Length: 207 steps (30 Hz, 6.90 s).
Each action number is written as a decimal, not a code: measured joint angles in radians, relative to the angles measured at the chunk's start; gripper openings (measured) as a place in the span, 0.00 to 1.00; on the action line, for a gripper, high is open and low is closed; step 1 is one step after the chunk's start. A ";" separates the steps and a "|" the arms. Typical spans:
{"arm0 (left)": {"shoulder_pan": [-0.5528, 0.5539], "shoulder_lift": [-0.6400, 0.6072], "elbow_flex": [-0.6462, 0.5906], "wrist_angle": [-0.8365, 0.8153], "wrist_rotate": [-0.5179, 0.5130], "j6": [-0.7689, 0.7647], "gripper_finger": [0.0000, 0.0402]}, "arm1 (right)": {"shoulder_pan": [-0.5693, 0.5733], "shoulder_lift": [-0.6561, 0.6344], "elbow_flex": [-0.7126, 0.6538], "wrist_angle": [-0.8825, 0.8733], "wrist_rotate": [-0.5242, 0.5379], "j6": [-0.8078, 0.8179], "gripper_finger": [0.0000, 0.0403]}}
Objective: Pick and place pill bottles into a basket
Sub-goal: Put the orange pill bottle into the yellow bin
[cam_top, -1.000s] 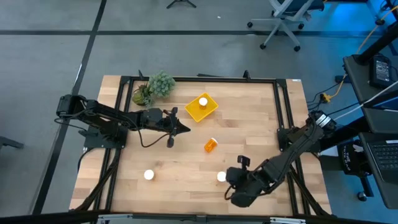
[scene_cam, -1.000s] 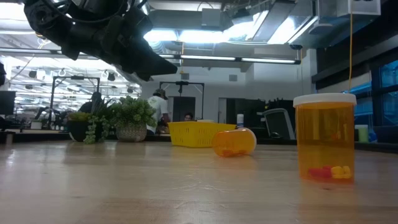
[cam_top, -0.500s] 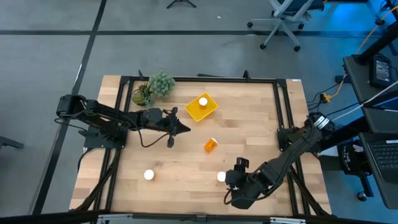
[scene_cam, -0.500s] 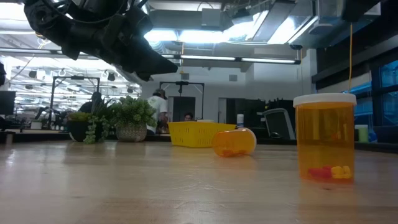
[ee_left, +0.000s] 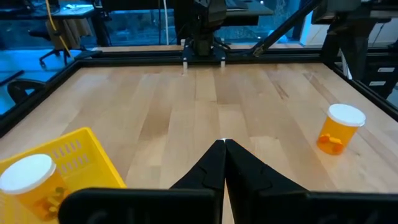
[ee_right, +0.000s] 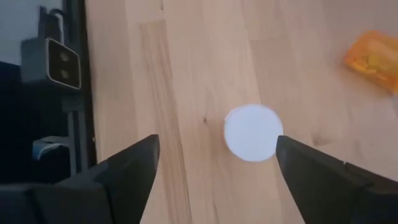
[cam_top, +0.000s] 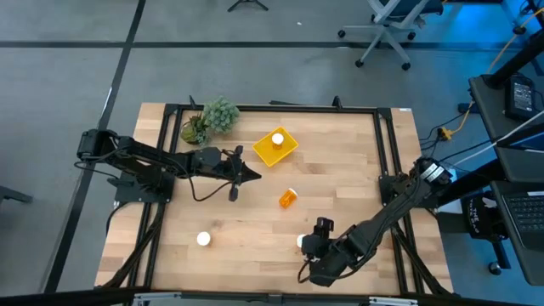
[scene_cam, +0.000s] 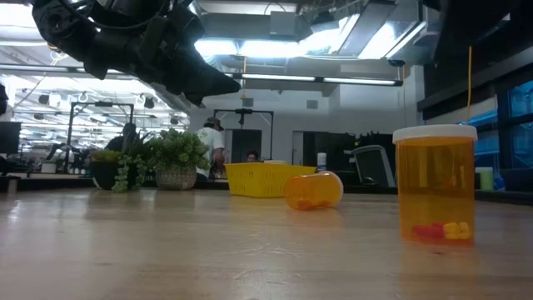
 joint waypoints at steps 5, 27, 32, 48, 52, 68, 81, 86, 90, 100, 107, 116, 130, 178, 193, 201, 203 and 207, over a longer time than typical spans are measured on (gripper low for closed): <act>0.000 0.000 0.000 0.001 0.001 0.008 0.01 | -0.012 0.035 0.000 -0.010 -0.002 0.060 0.81; 0.000 0.000 0.000 0.001 0.001 0.006 0.01 | -0.053 0.112 -0.019 0.006 0.018 0.038 0.80; 0.000 0.000 0.000 0.001 0.002 0.000 0.01 | -0.058 0.112 -0.087 0.070 0.015 0.054 0.80; 0.000 0.000 0.000 0.001 0.002 0.000 0.01 | -0.058 0.112 -0.173 0.249 0.039 0.037 0.79; 0.000 0.000 0.000 0.000 0.002 0.000 0.01 | -0.058 0.112 -0.174 0.248 0.039 0.035 0.72; 0.000 0.000 0.000 0.000 0.002 0.000 0.01 | -0.058 0.110 -0.174 0.247 0.040 0.032 0.46; 0.000 0.000 0.000 0.000 0.002 0.000 0.02 | -0.058 0.110 -0.174 0.247 0.036 0.032 0.47; 0.000 0.000 0.000 0.000 0.002 0.000 0.01 | -0.058 0.102 -0.175 0.243 0.032 0.027 0.46; 0.000 0.000 0.000 0.000 0.002 0.000 0.01 | -0.058 0.066 -0.176 0.246 0.035 0.007 0.46; 0.000 0.000 0.000 0.000 0.002 0.000 0.01 | -0.075 -0.047 -0.176 0.223 0.064 -0.081 0.46; 0.000 0.000 0.000 -0.001 0.002 0.000 0.02 | -0.104 -0.119 -0.175 0.217 0.080 -0.170 0.45; 0.000 0.000 0.000 -0.008 0.002 0.000 0.01 | -0.151 -0.161 -0.174 0.186 0.099 -0.253 0.45; 0.000 0.000 -0.001 -0.044 -0.009 -0.001 0.01 | -0.291 -0.158 -0.174 0.244 0.089 -0.410 0.45; 0.000 0.000 -0.001 -0.006 -0.056 0.202 0.02 | -0.932 -0.157 -0.174 0.372 -0.197 -0.847 0.46; 0.000 0.000 -0.001 -0.007 -0.079 0.202 0.02 | -0.981 -0.117 -0.174 0.372 -0.255 -0.800 0.46; 0.000 0.000 -0.001 -0.007 -0.124 0.202 0.01 | -0.981 -0.079 -0.174 0.388 -0.254 -0.801 0.46; 0.000 0.000 -0.001 -0.007 -0.126 0.204 0.02 | -0.986 -0.069 -0.174 0.389 -0.254 -0.801 0.46; 0.000 0.000 -0.001 -0.007 -0.131 0.216 0.02 | -0.997 -0.043 -0.174 0.407 -0.254 -0.800 0.46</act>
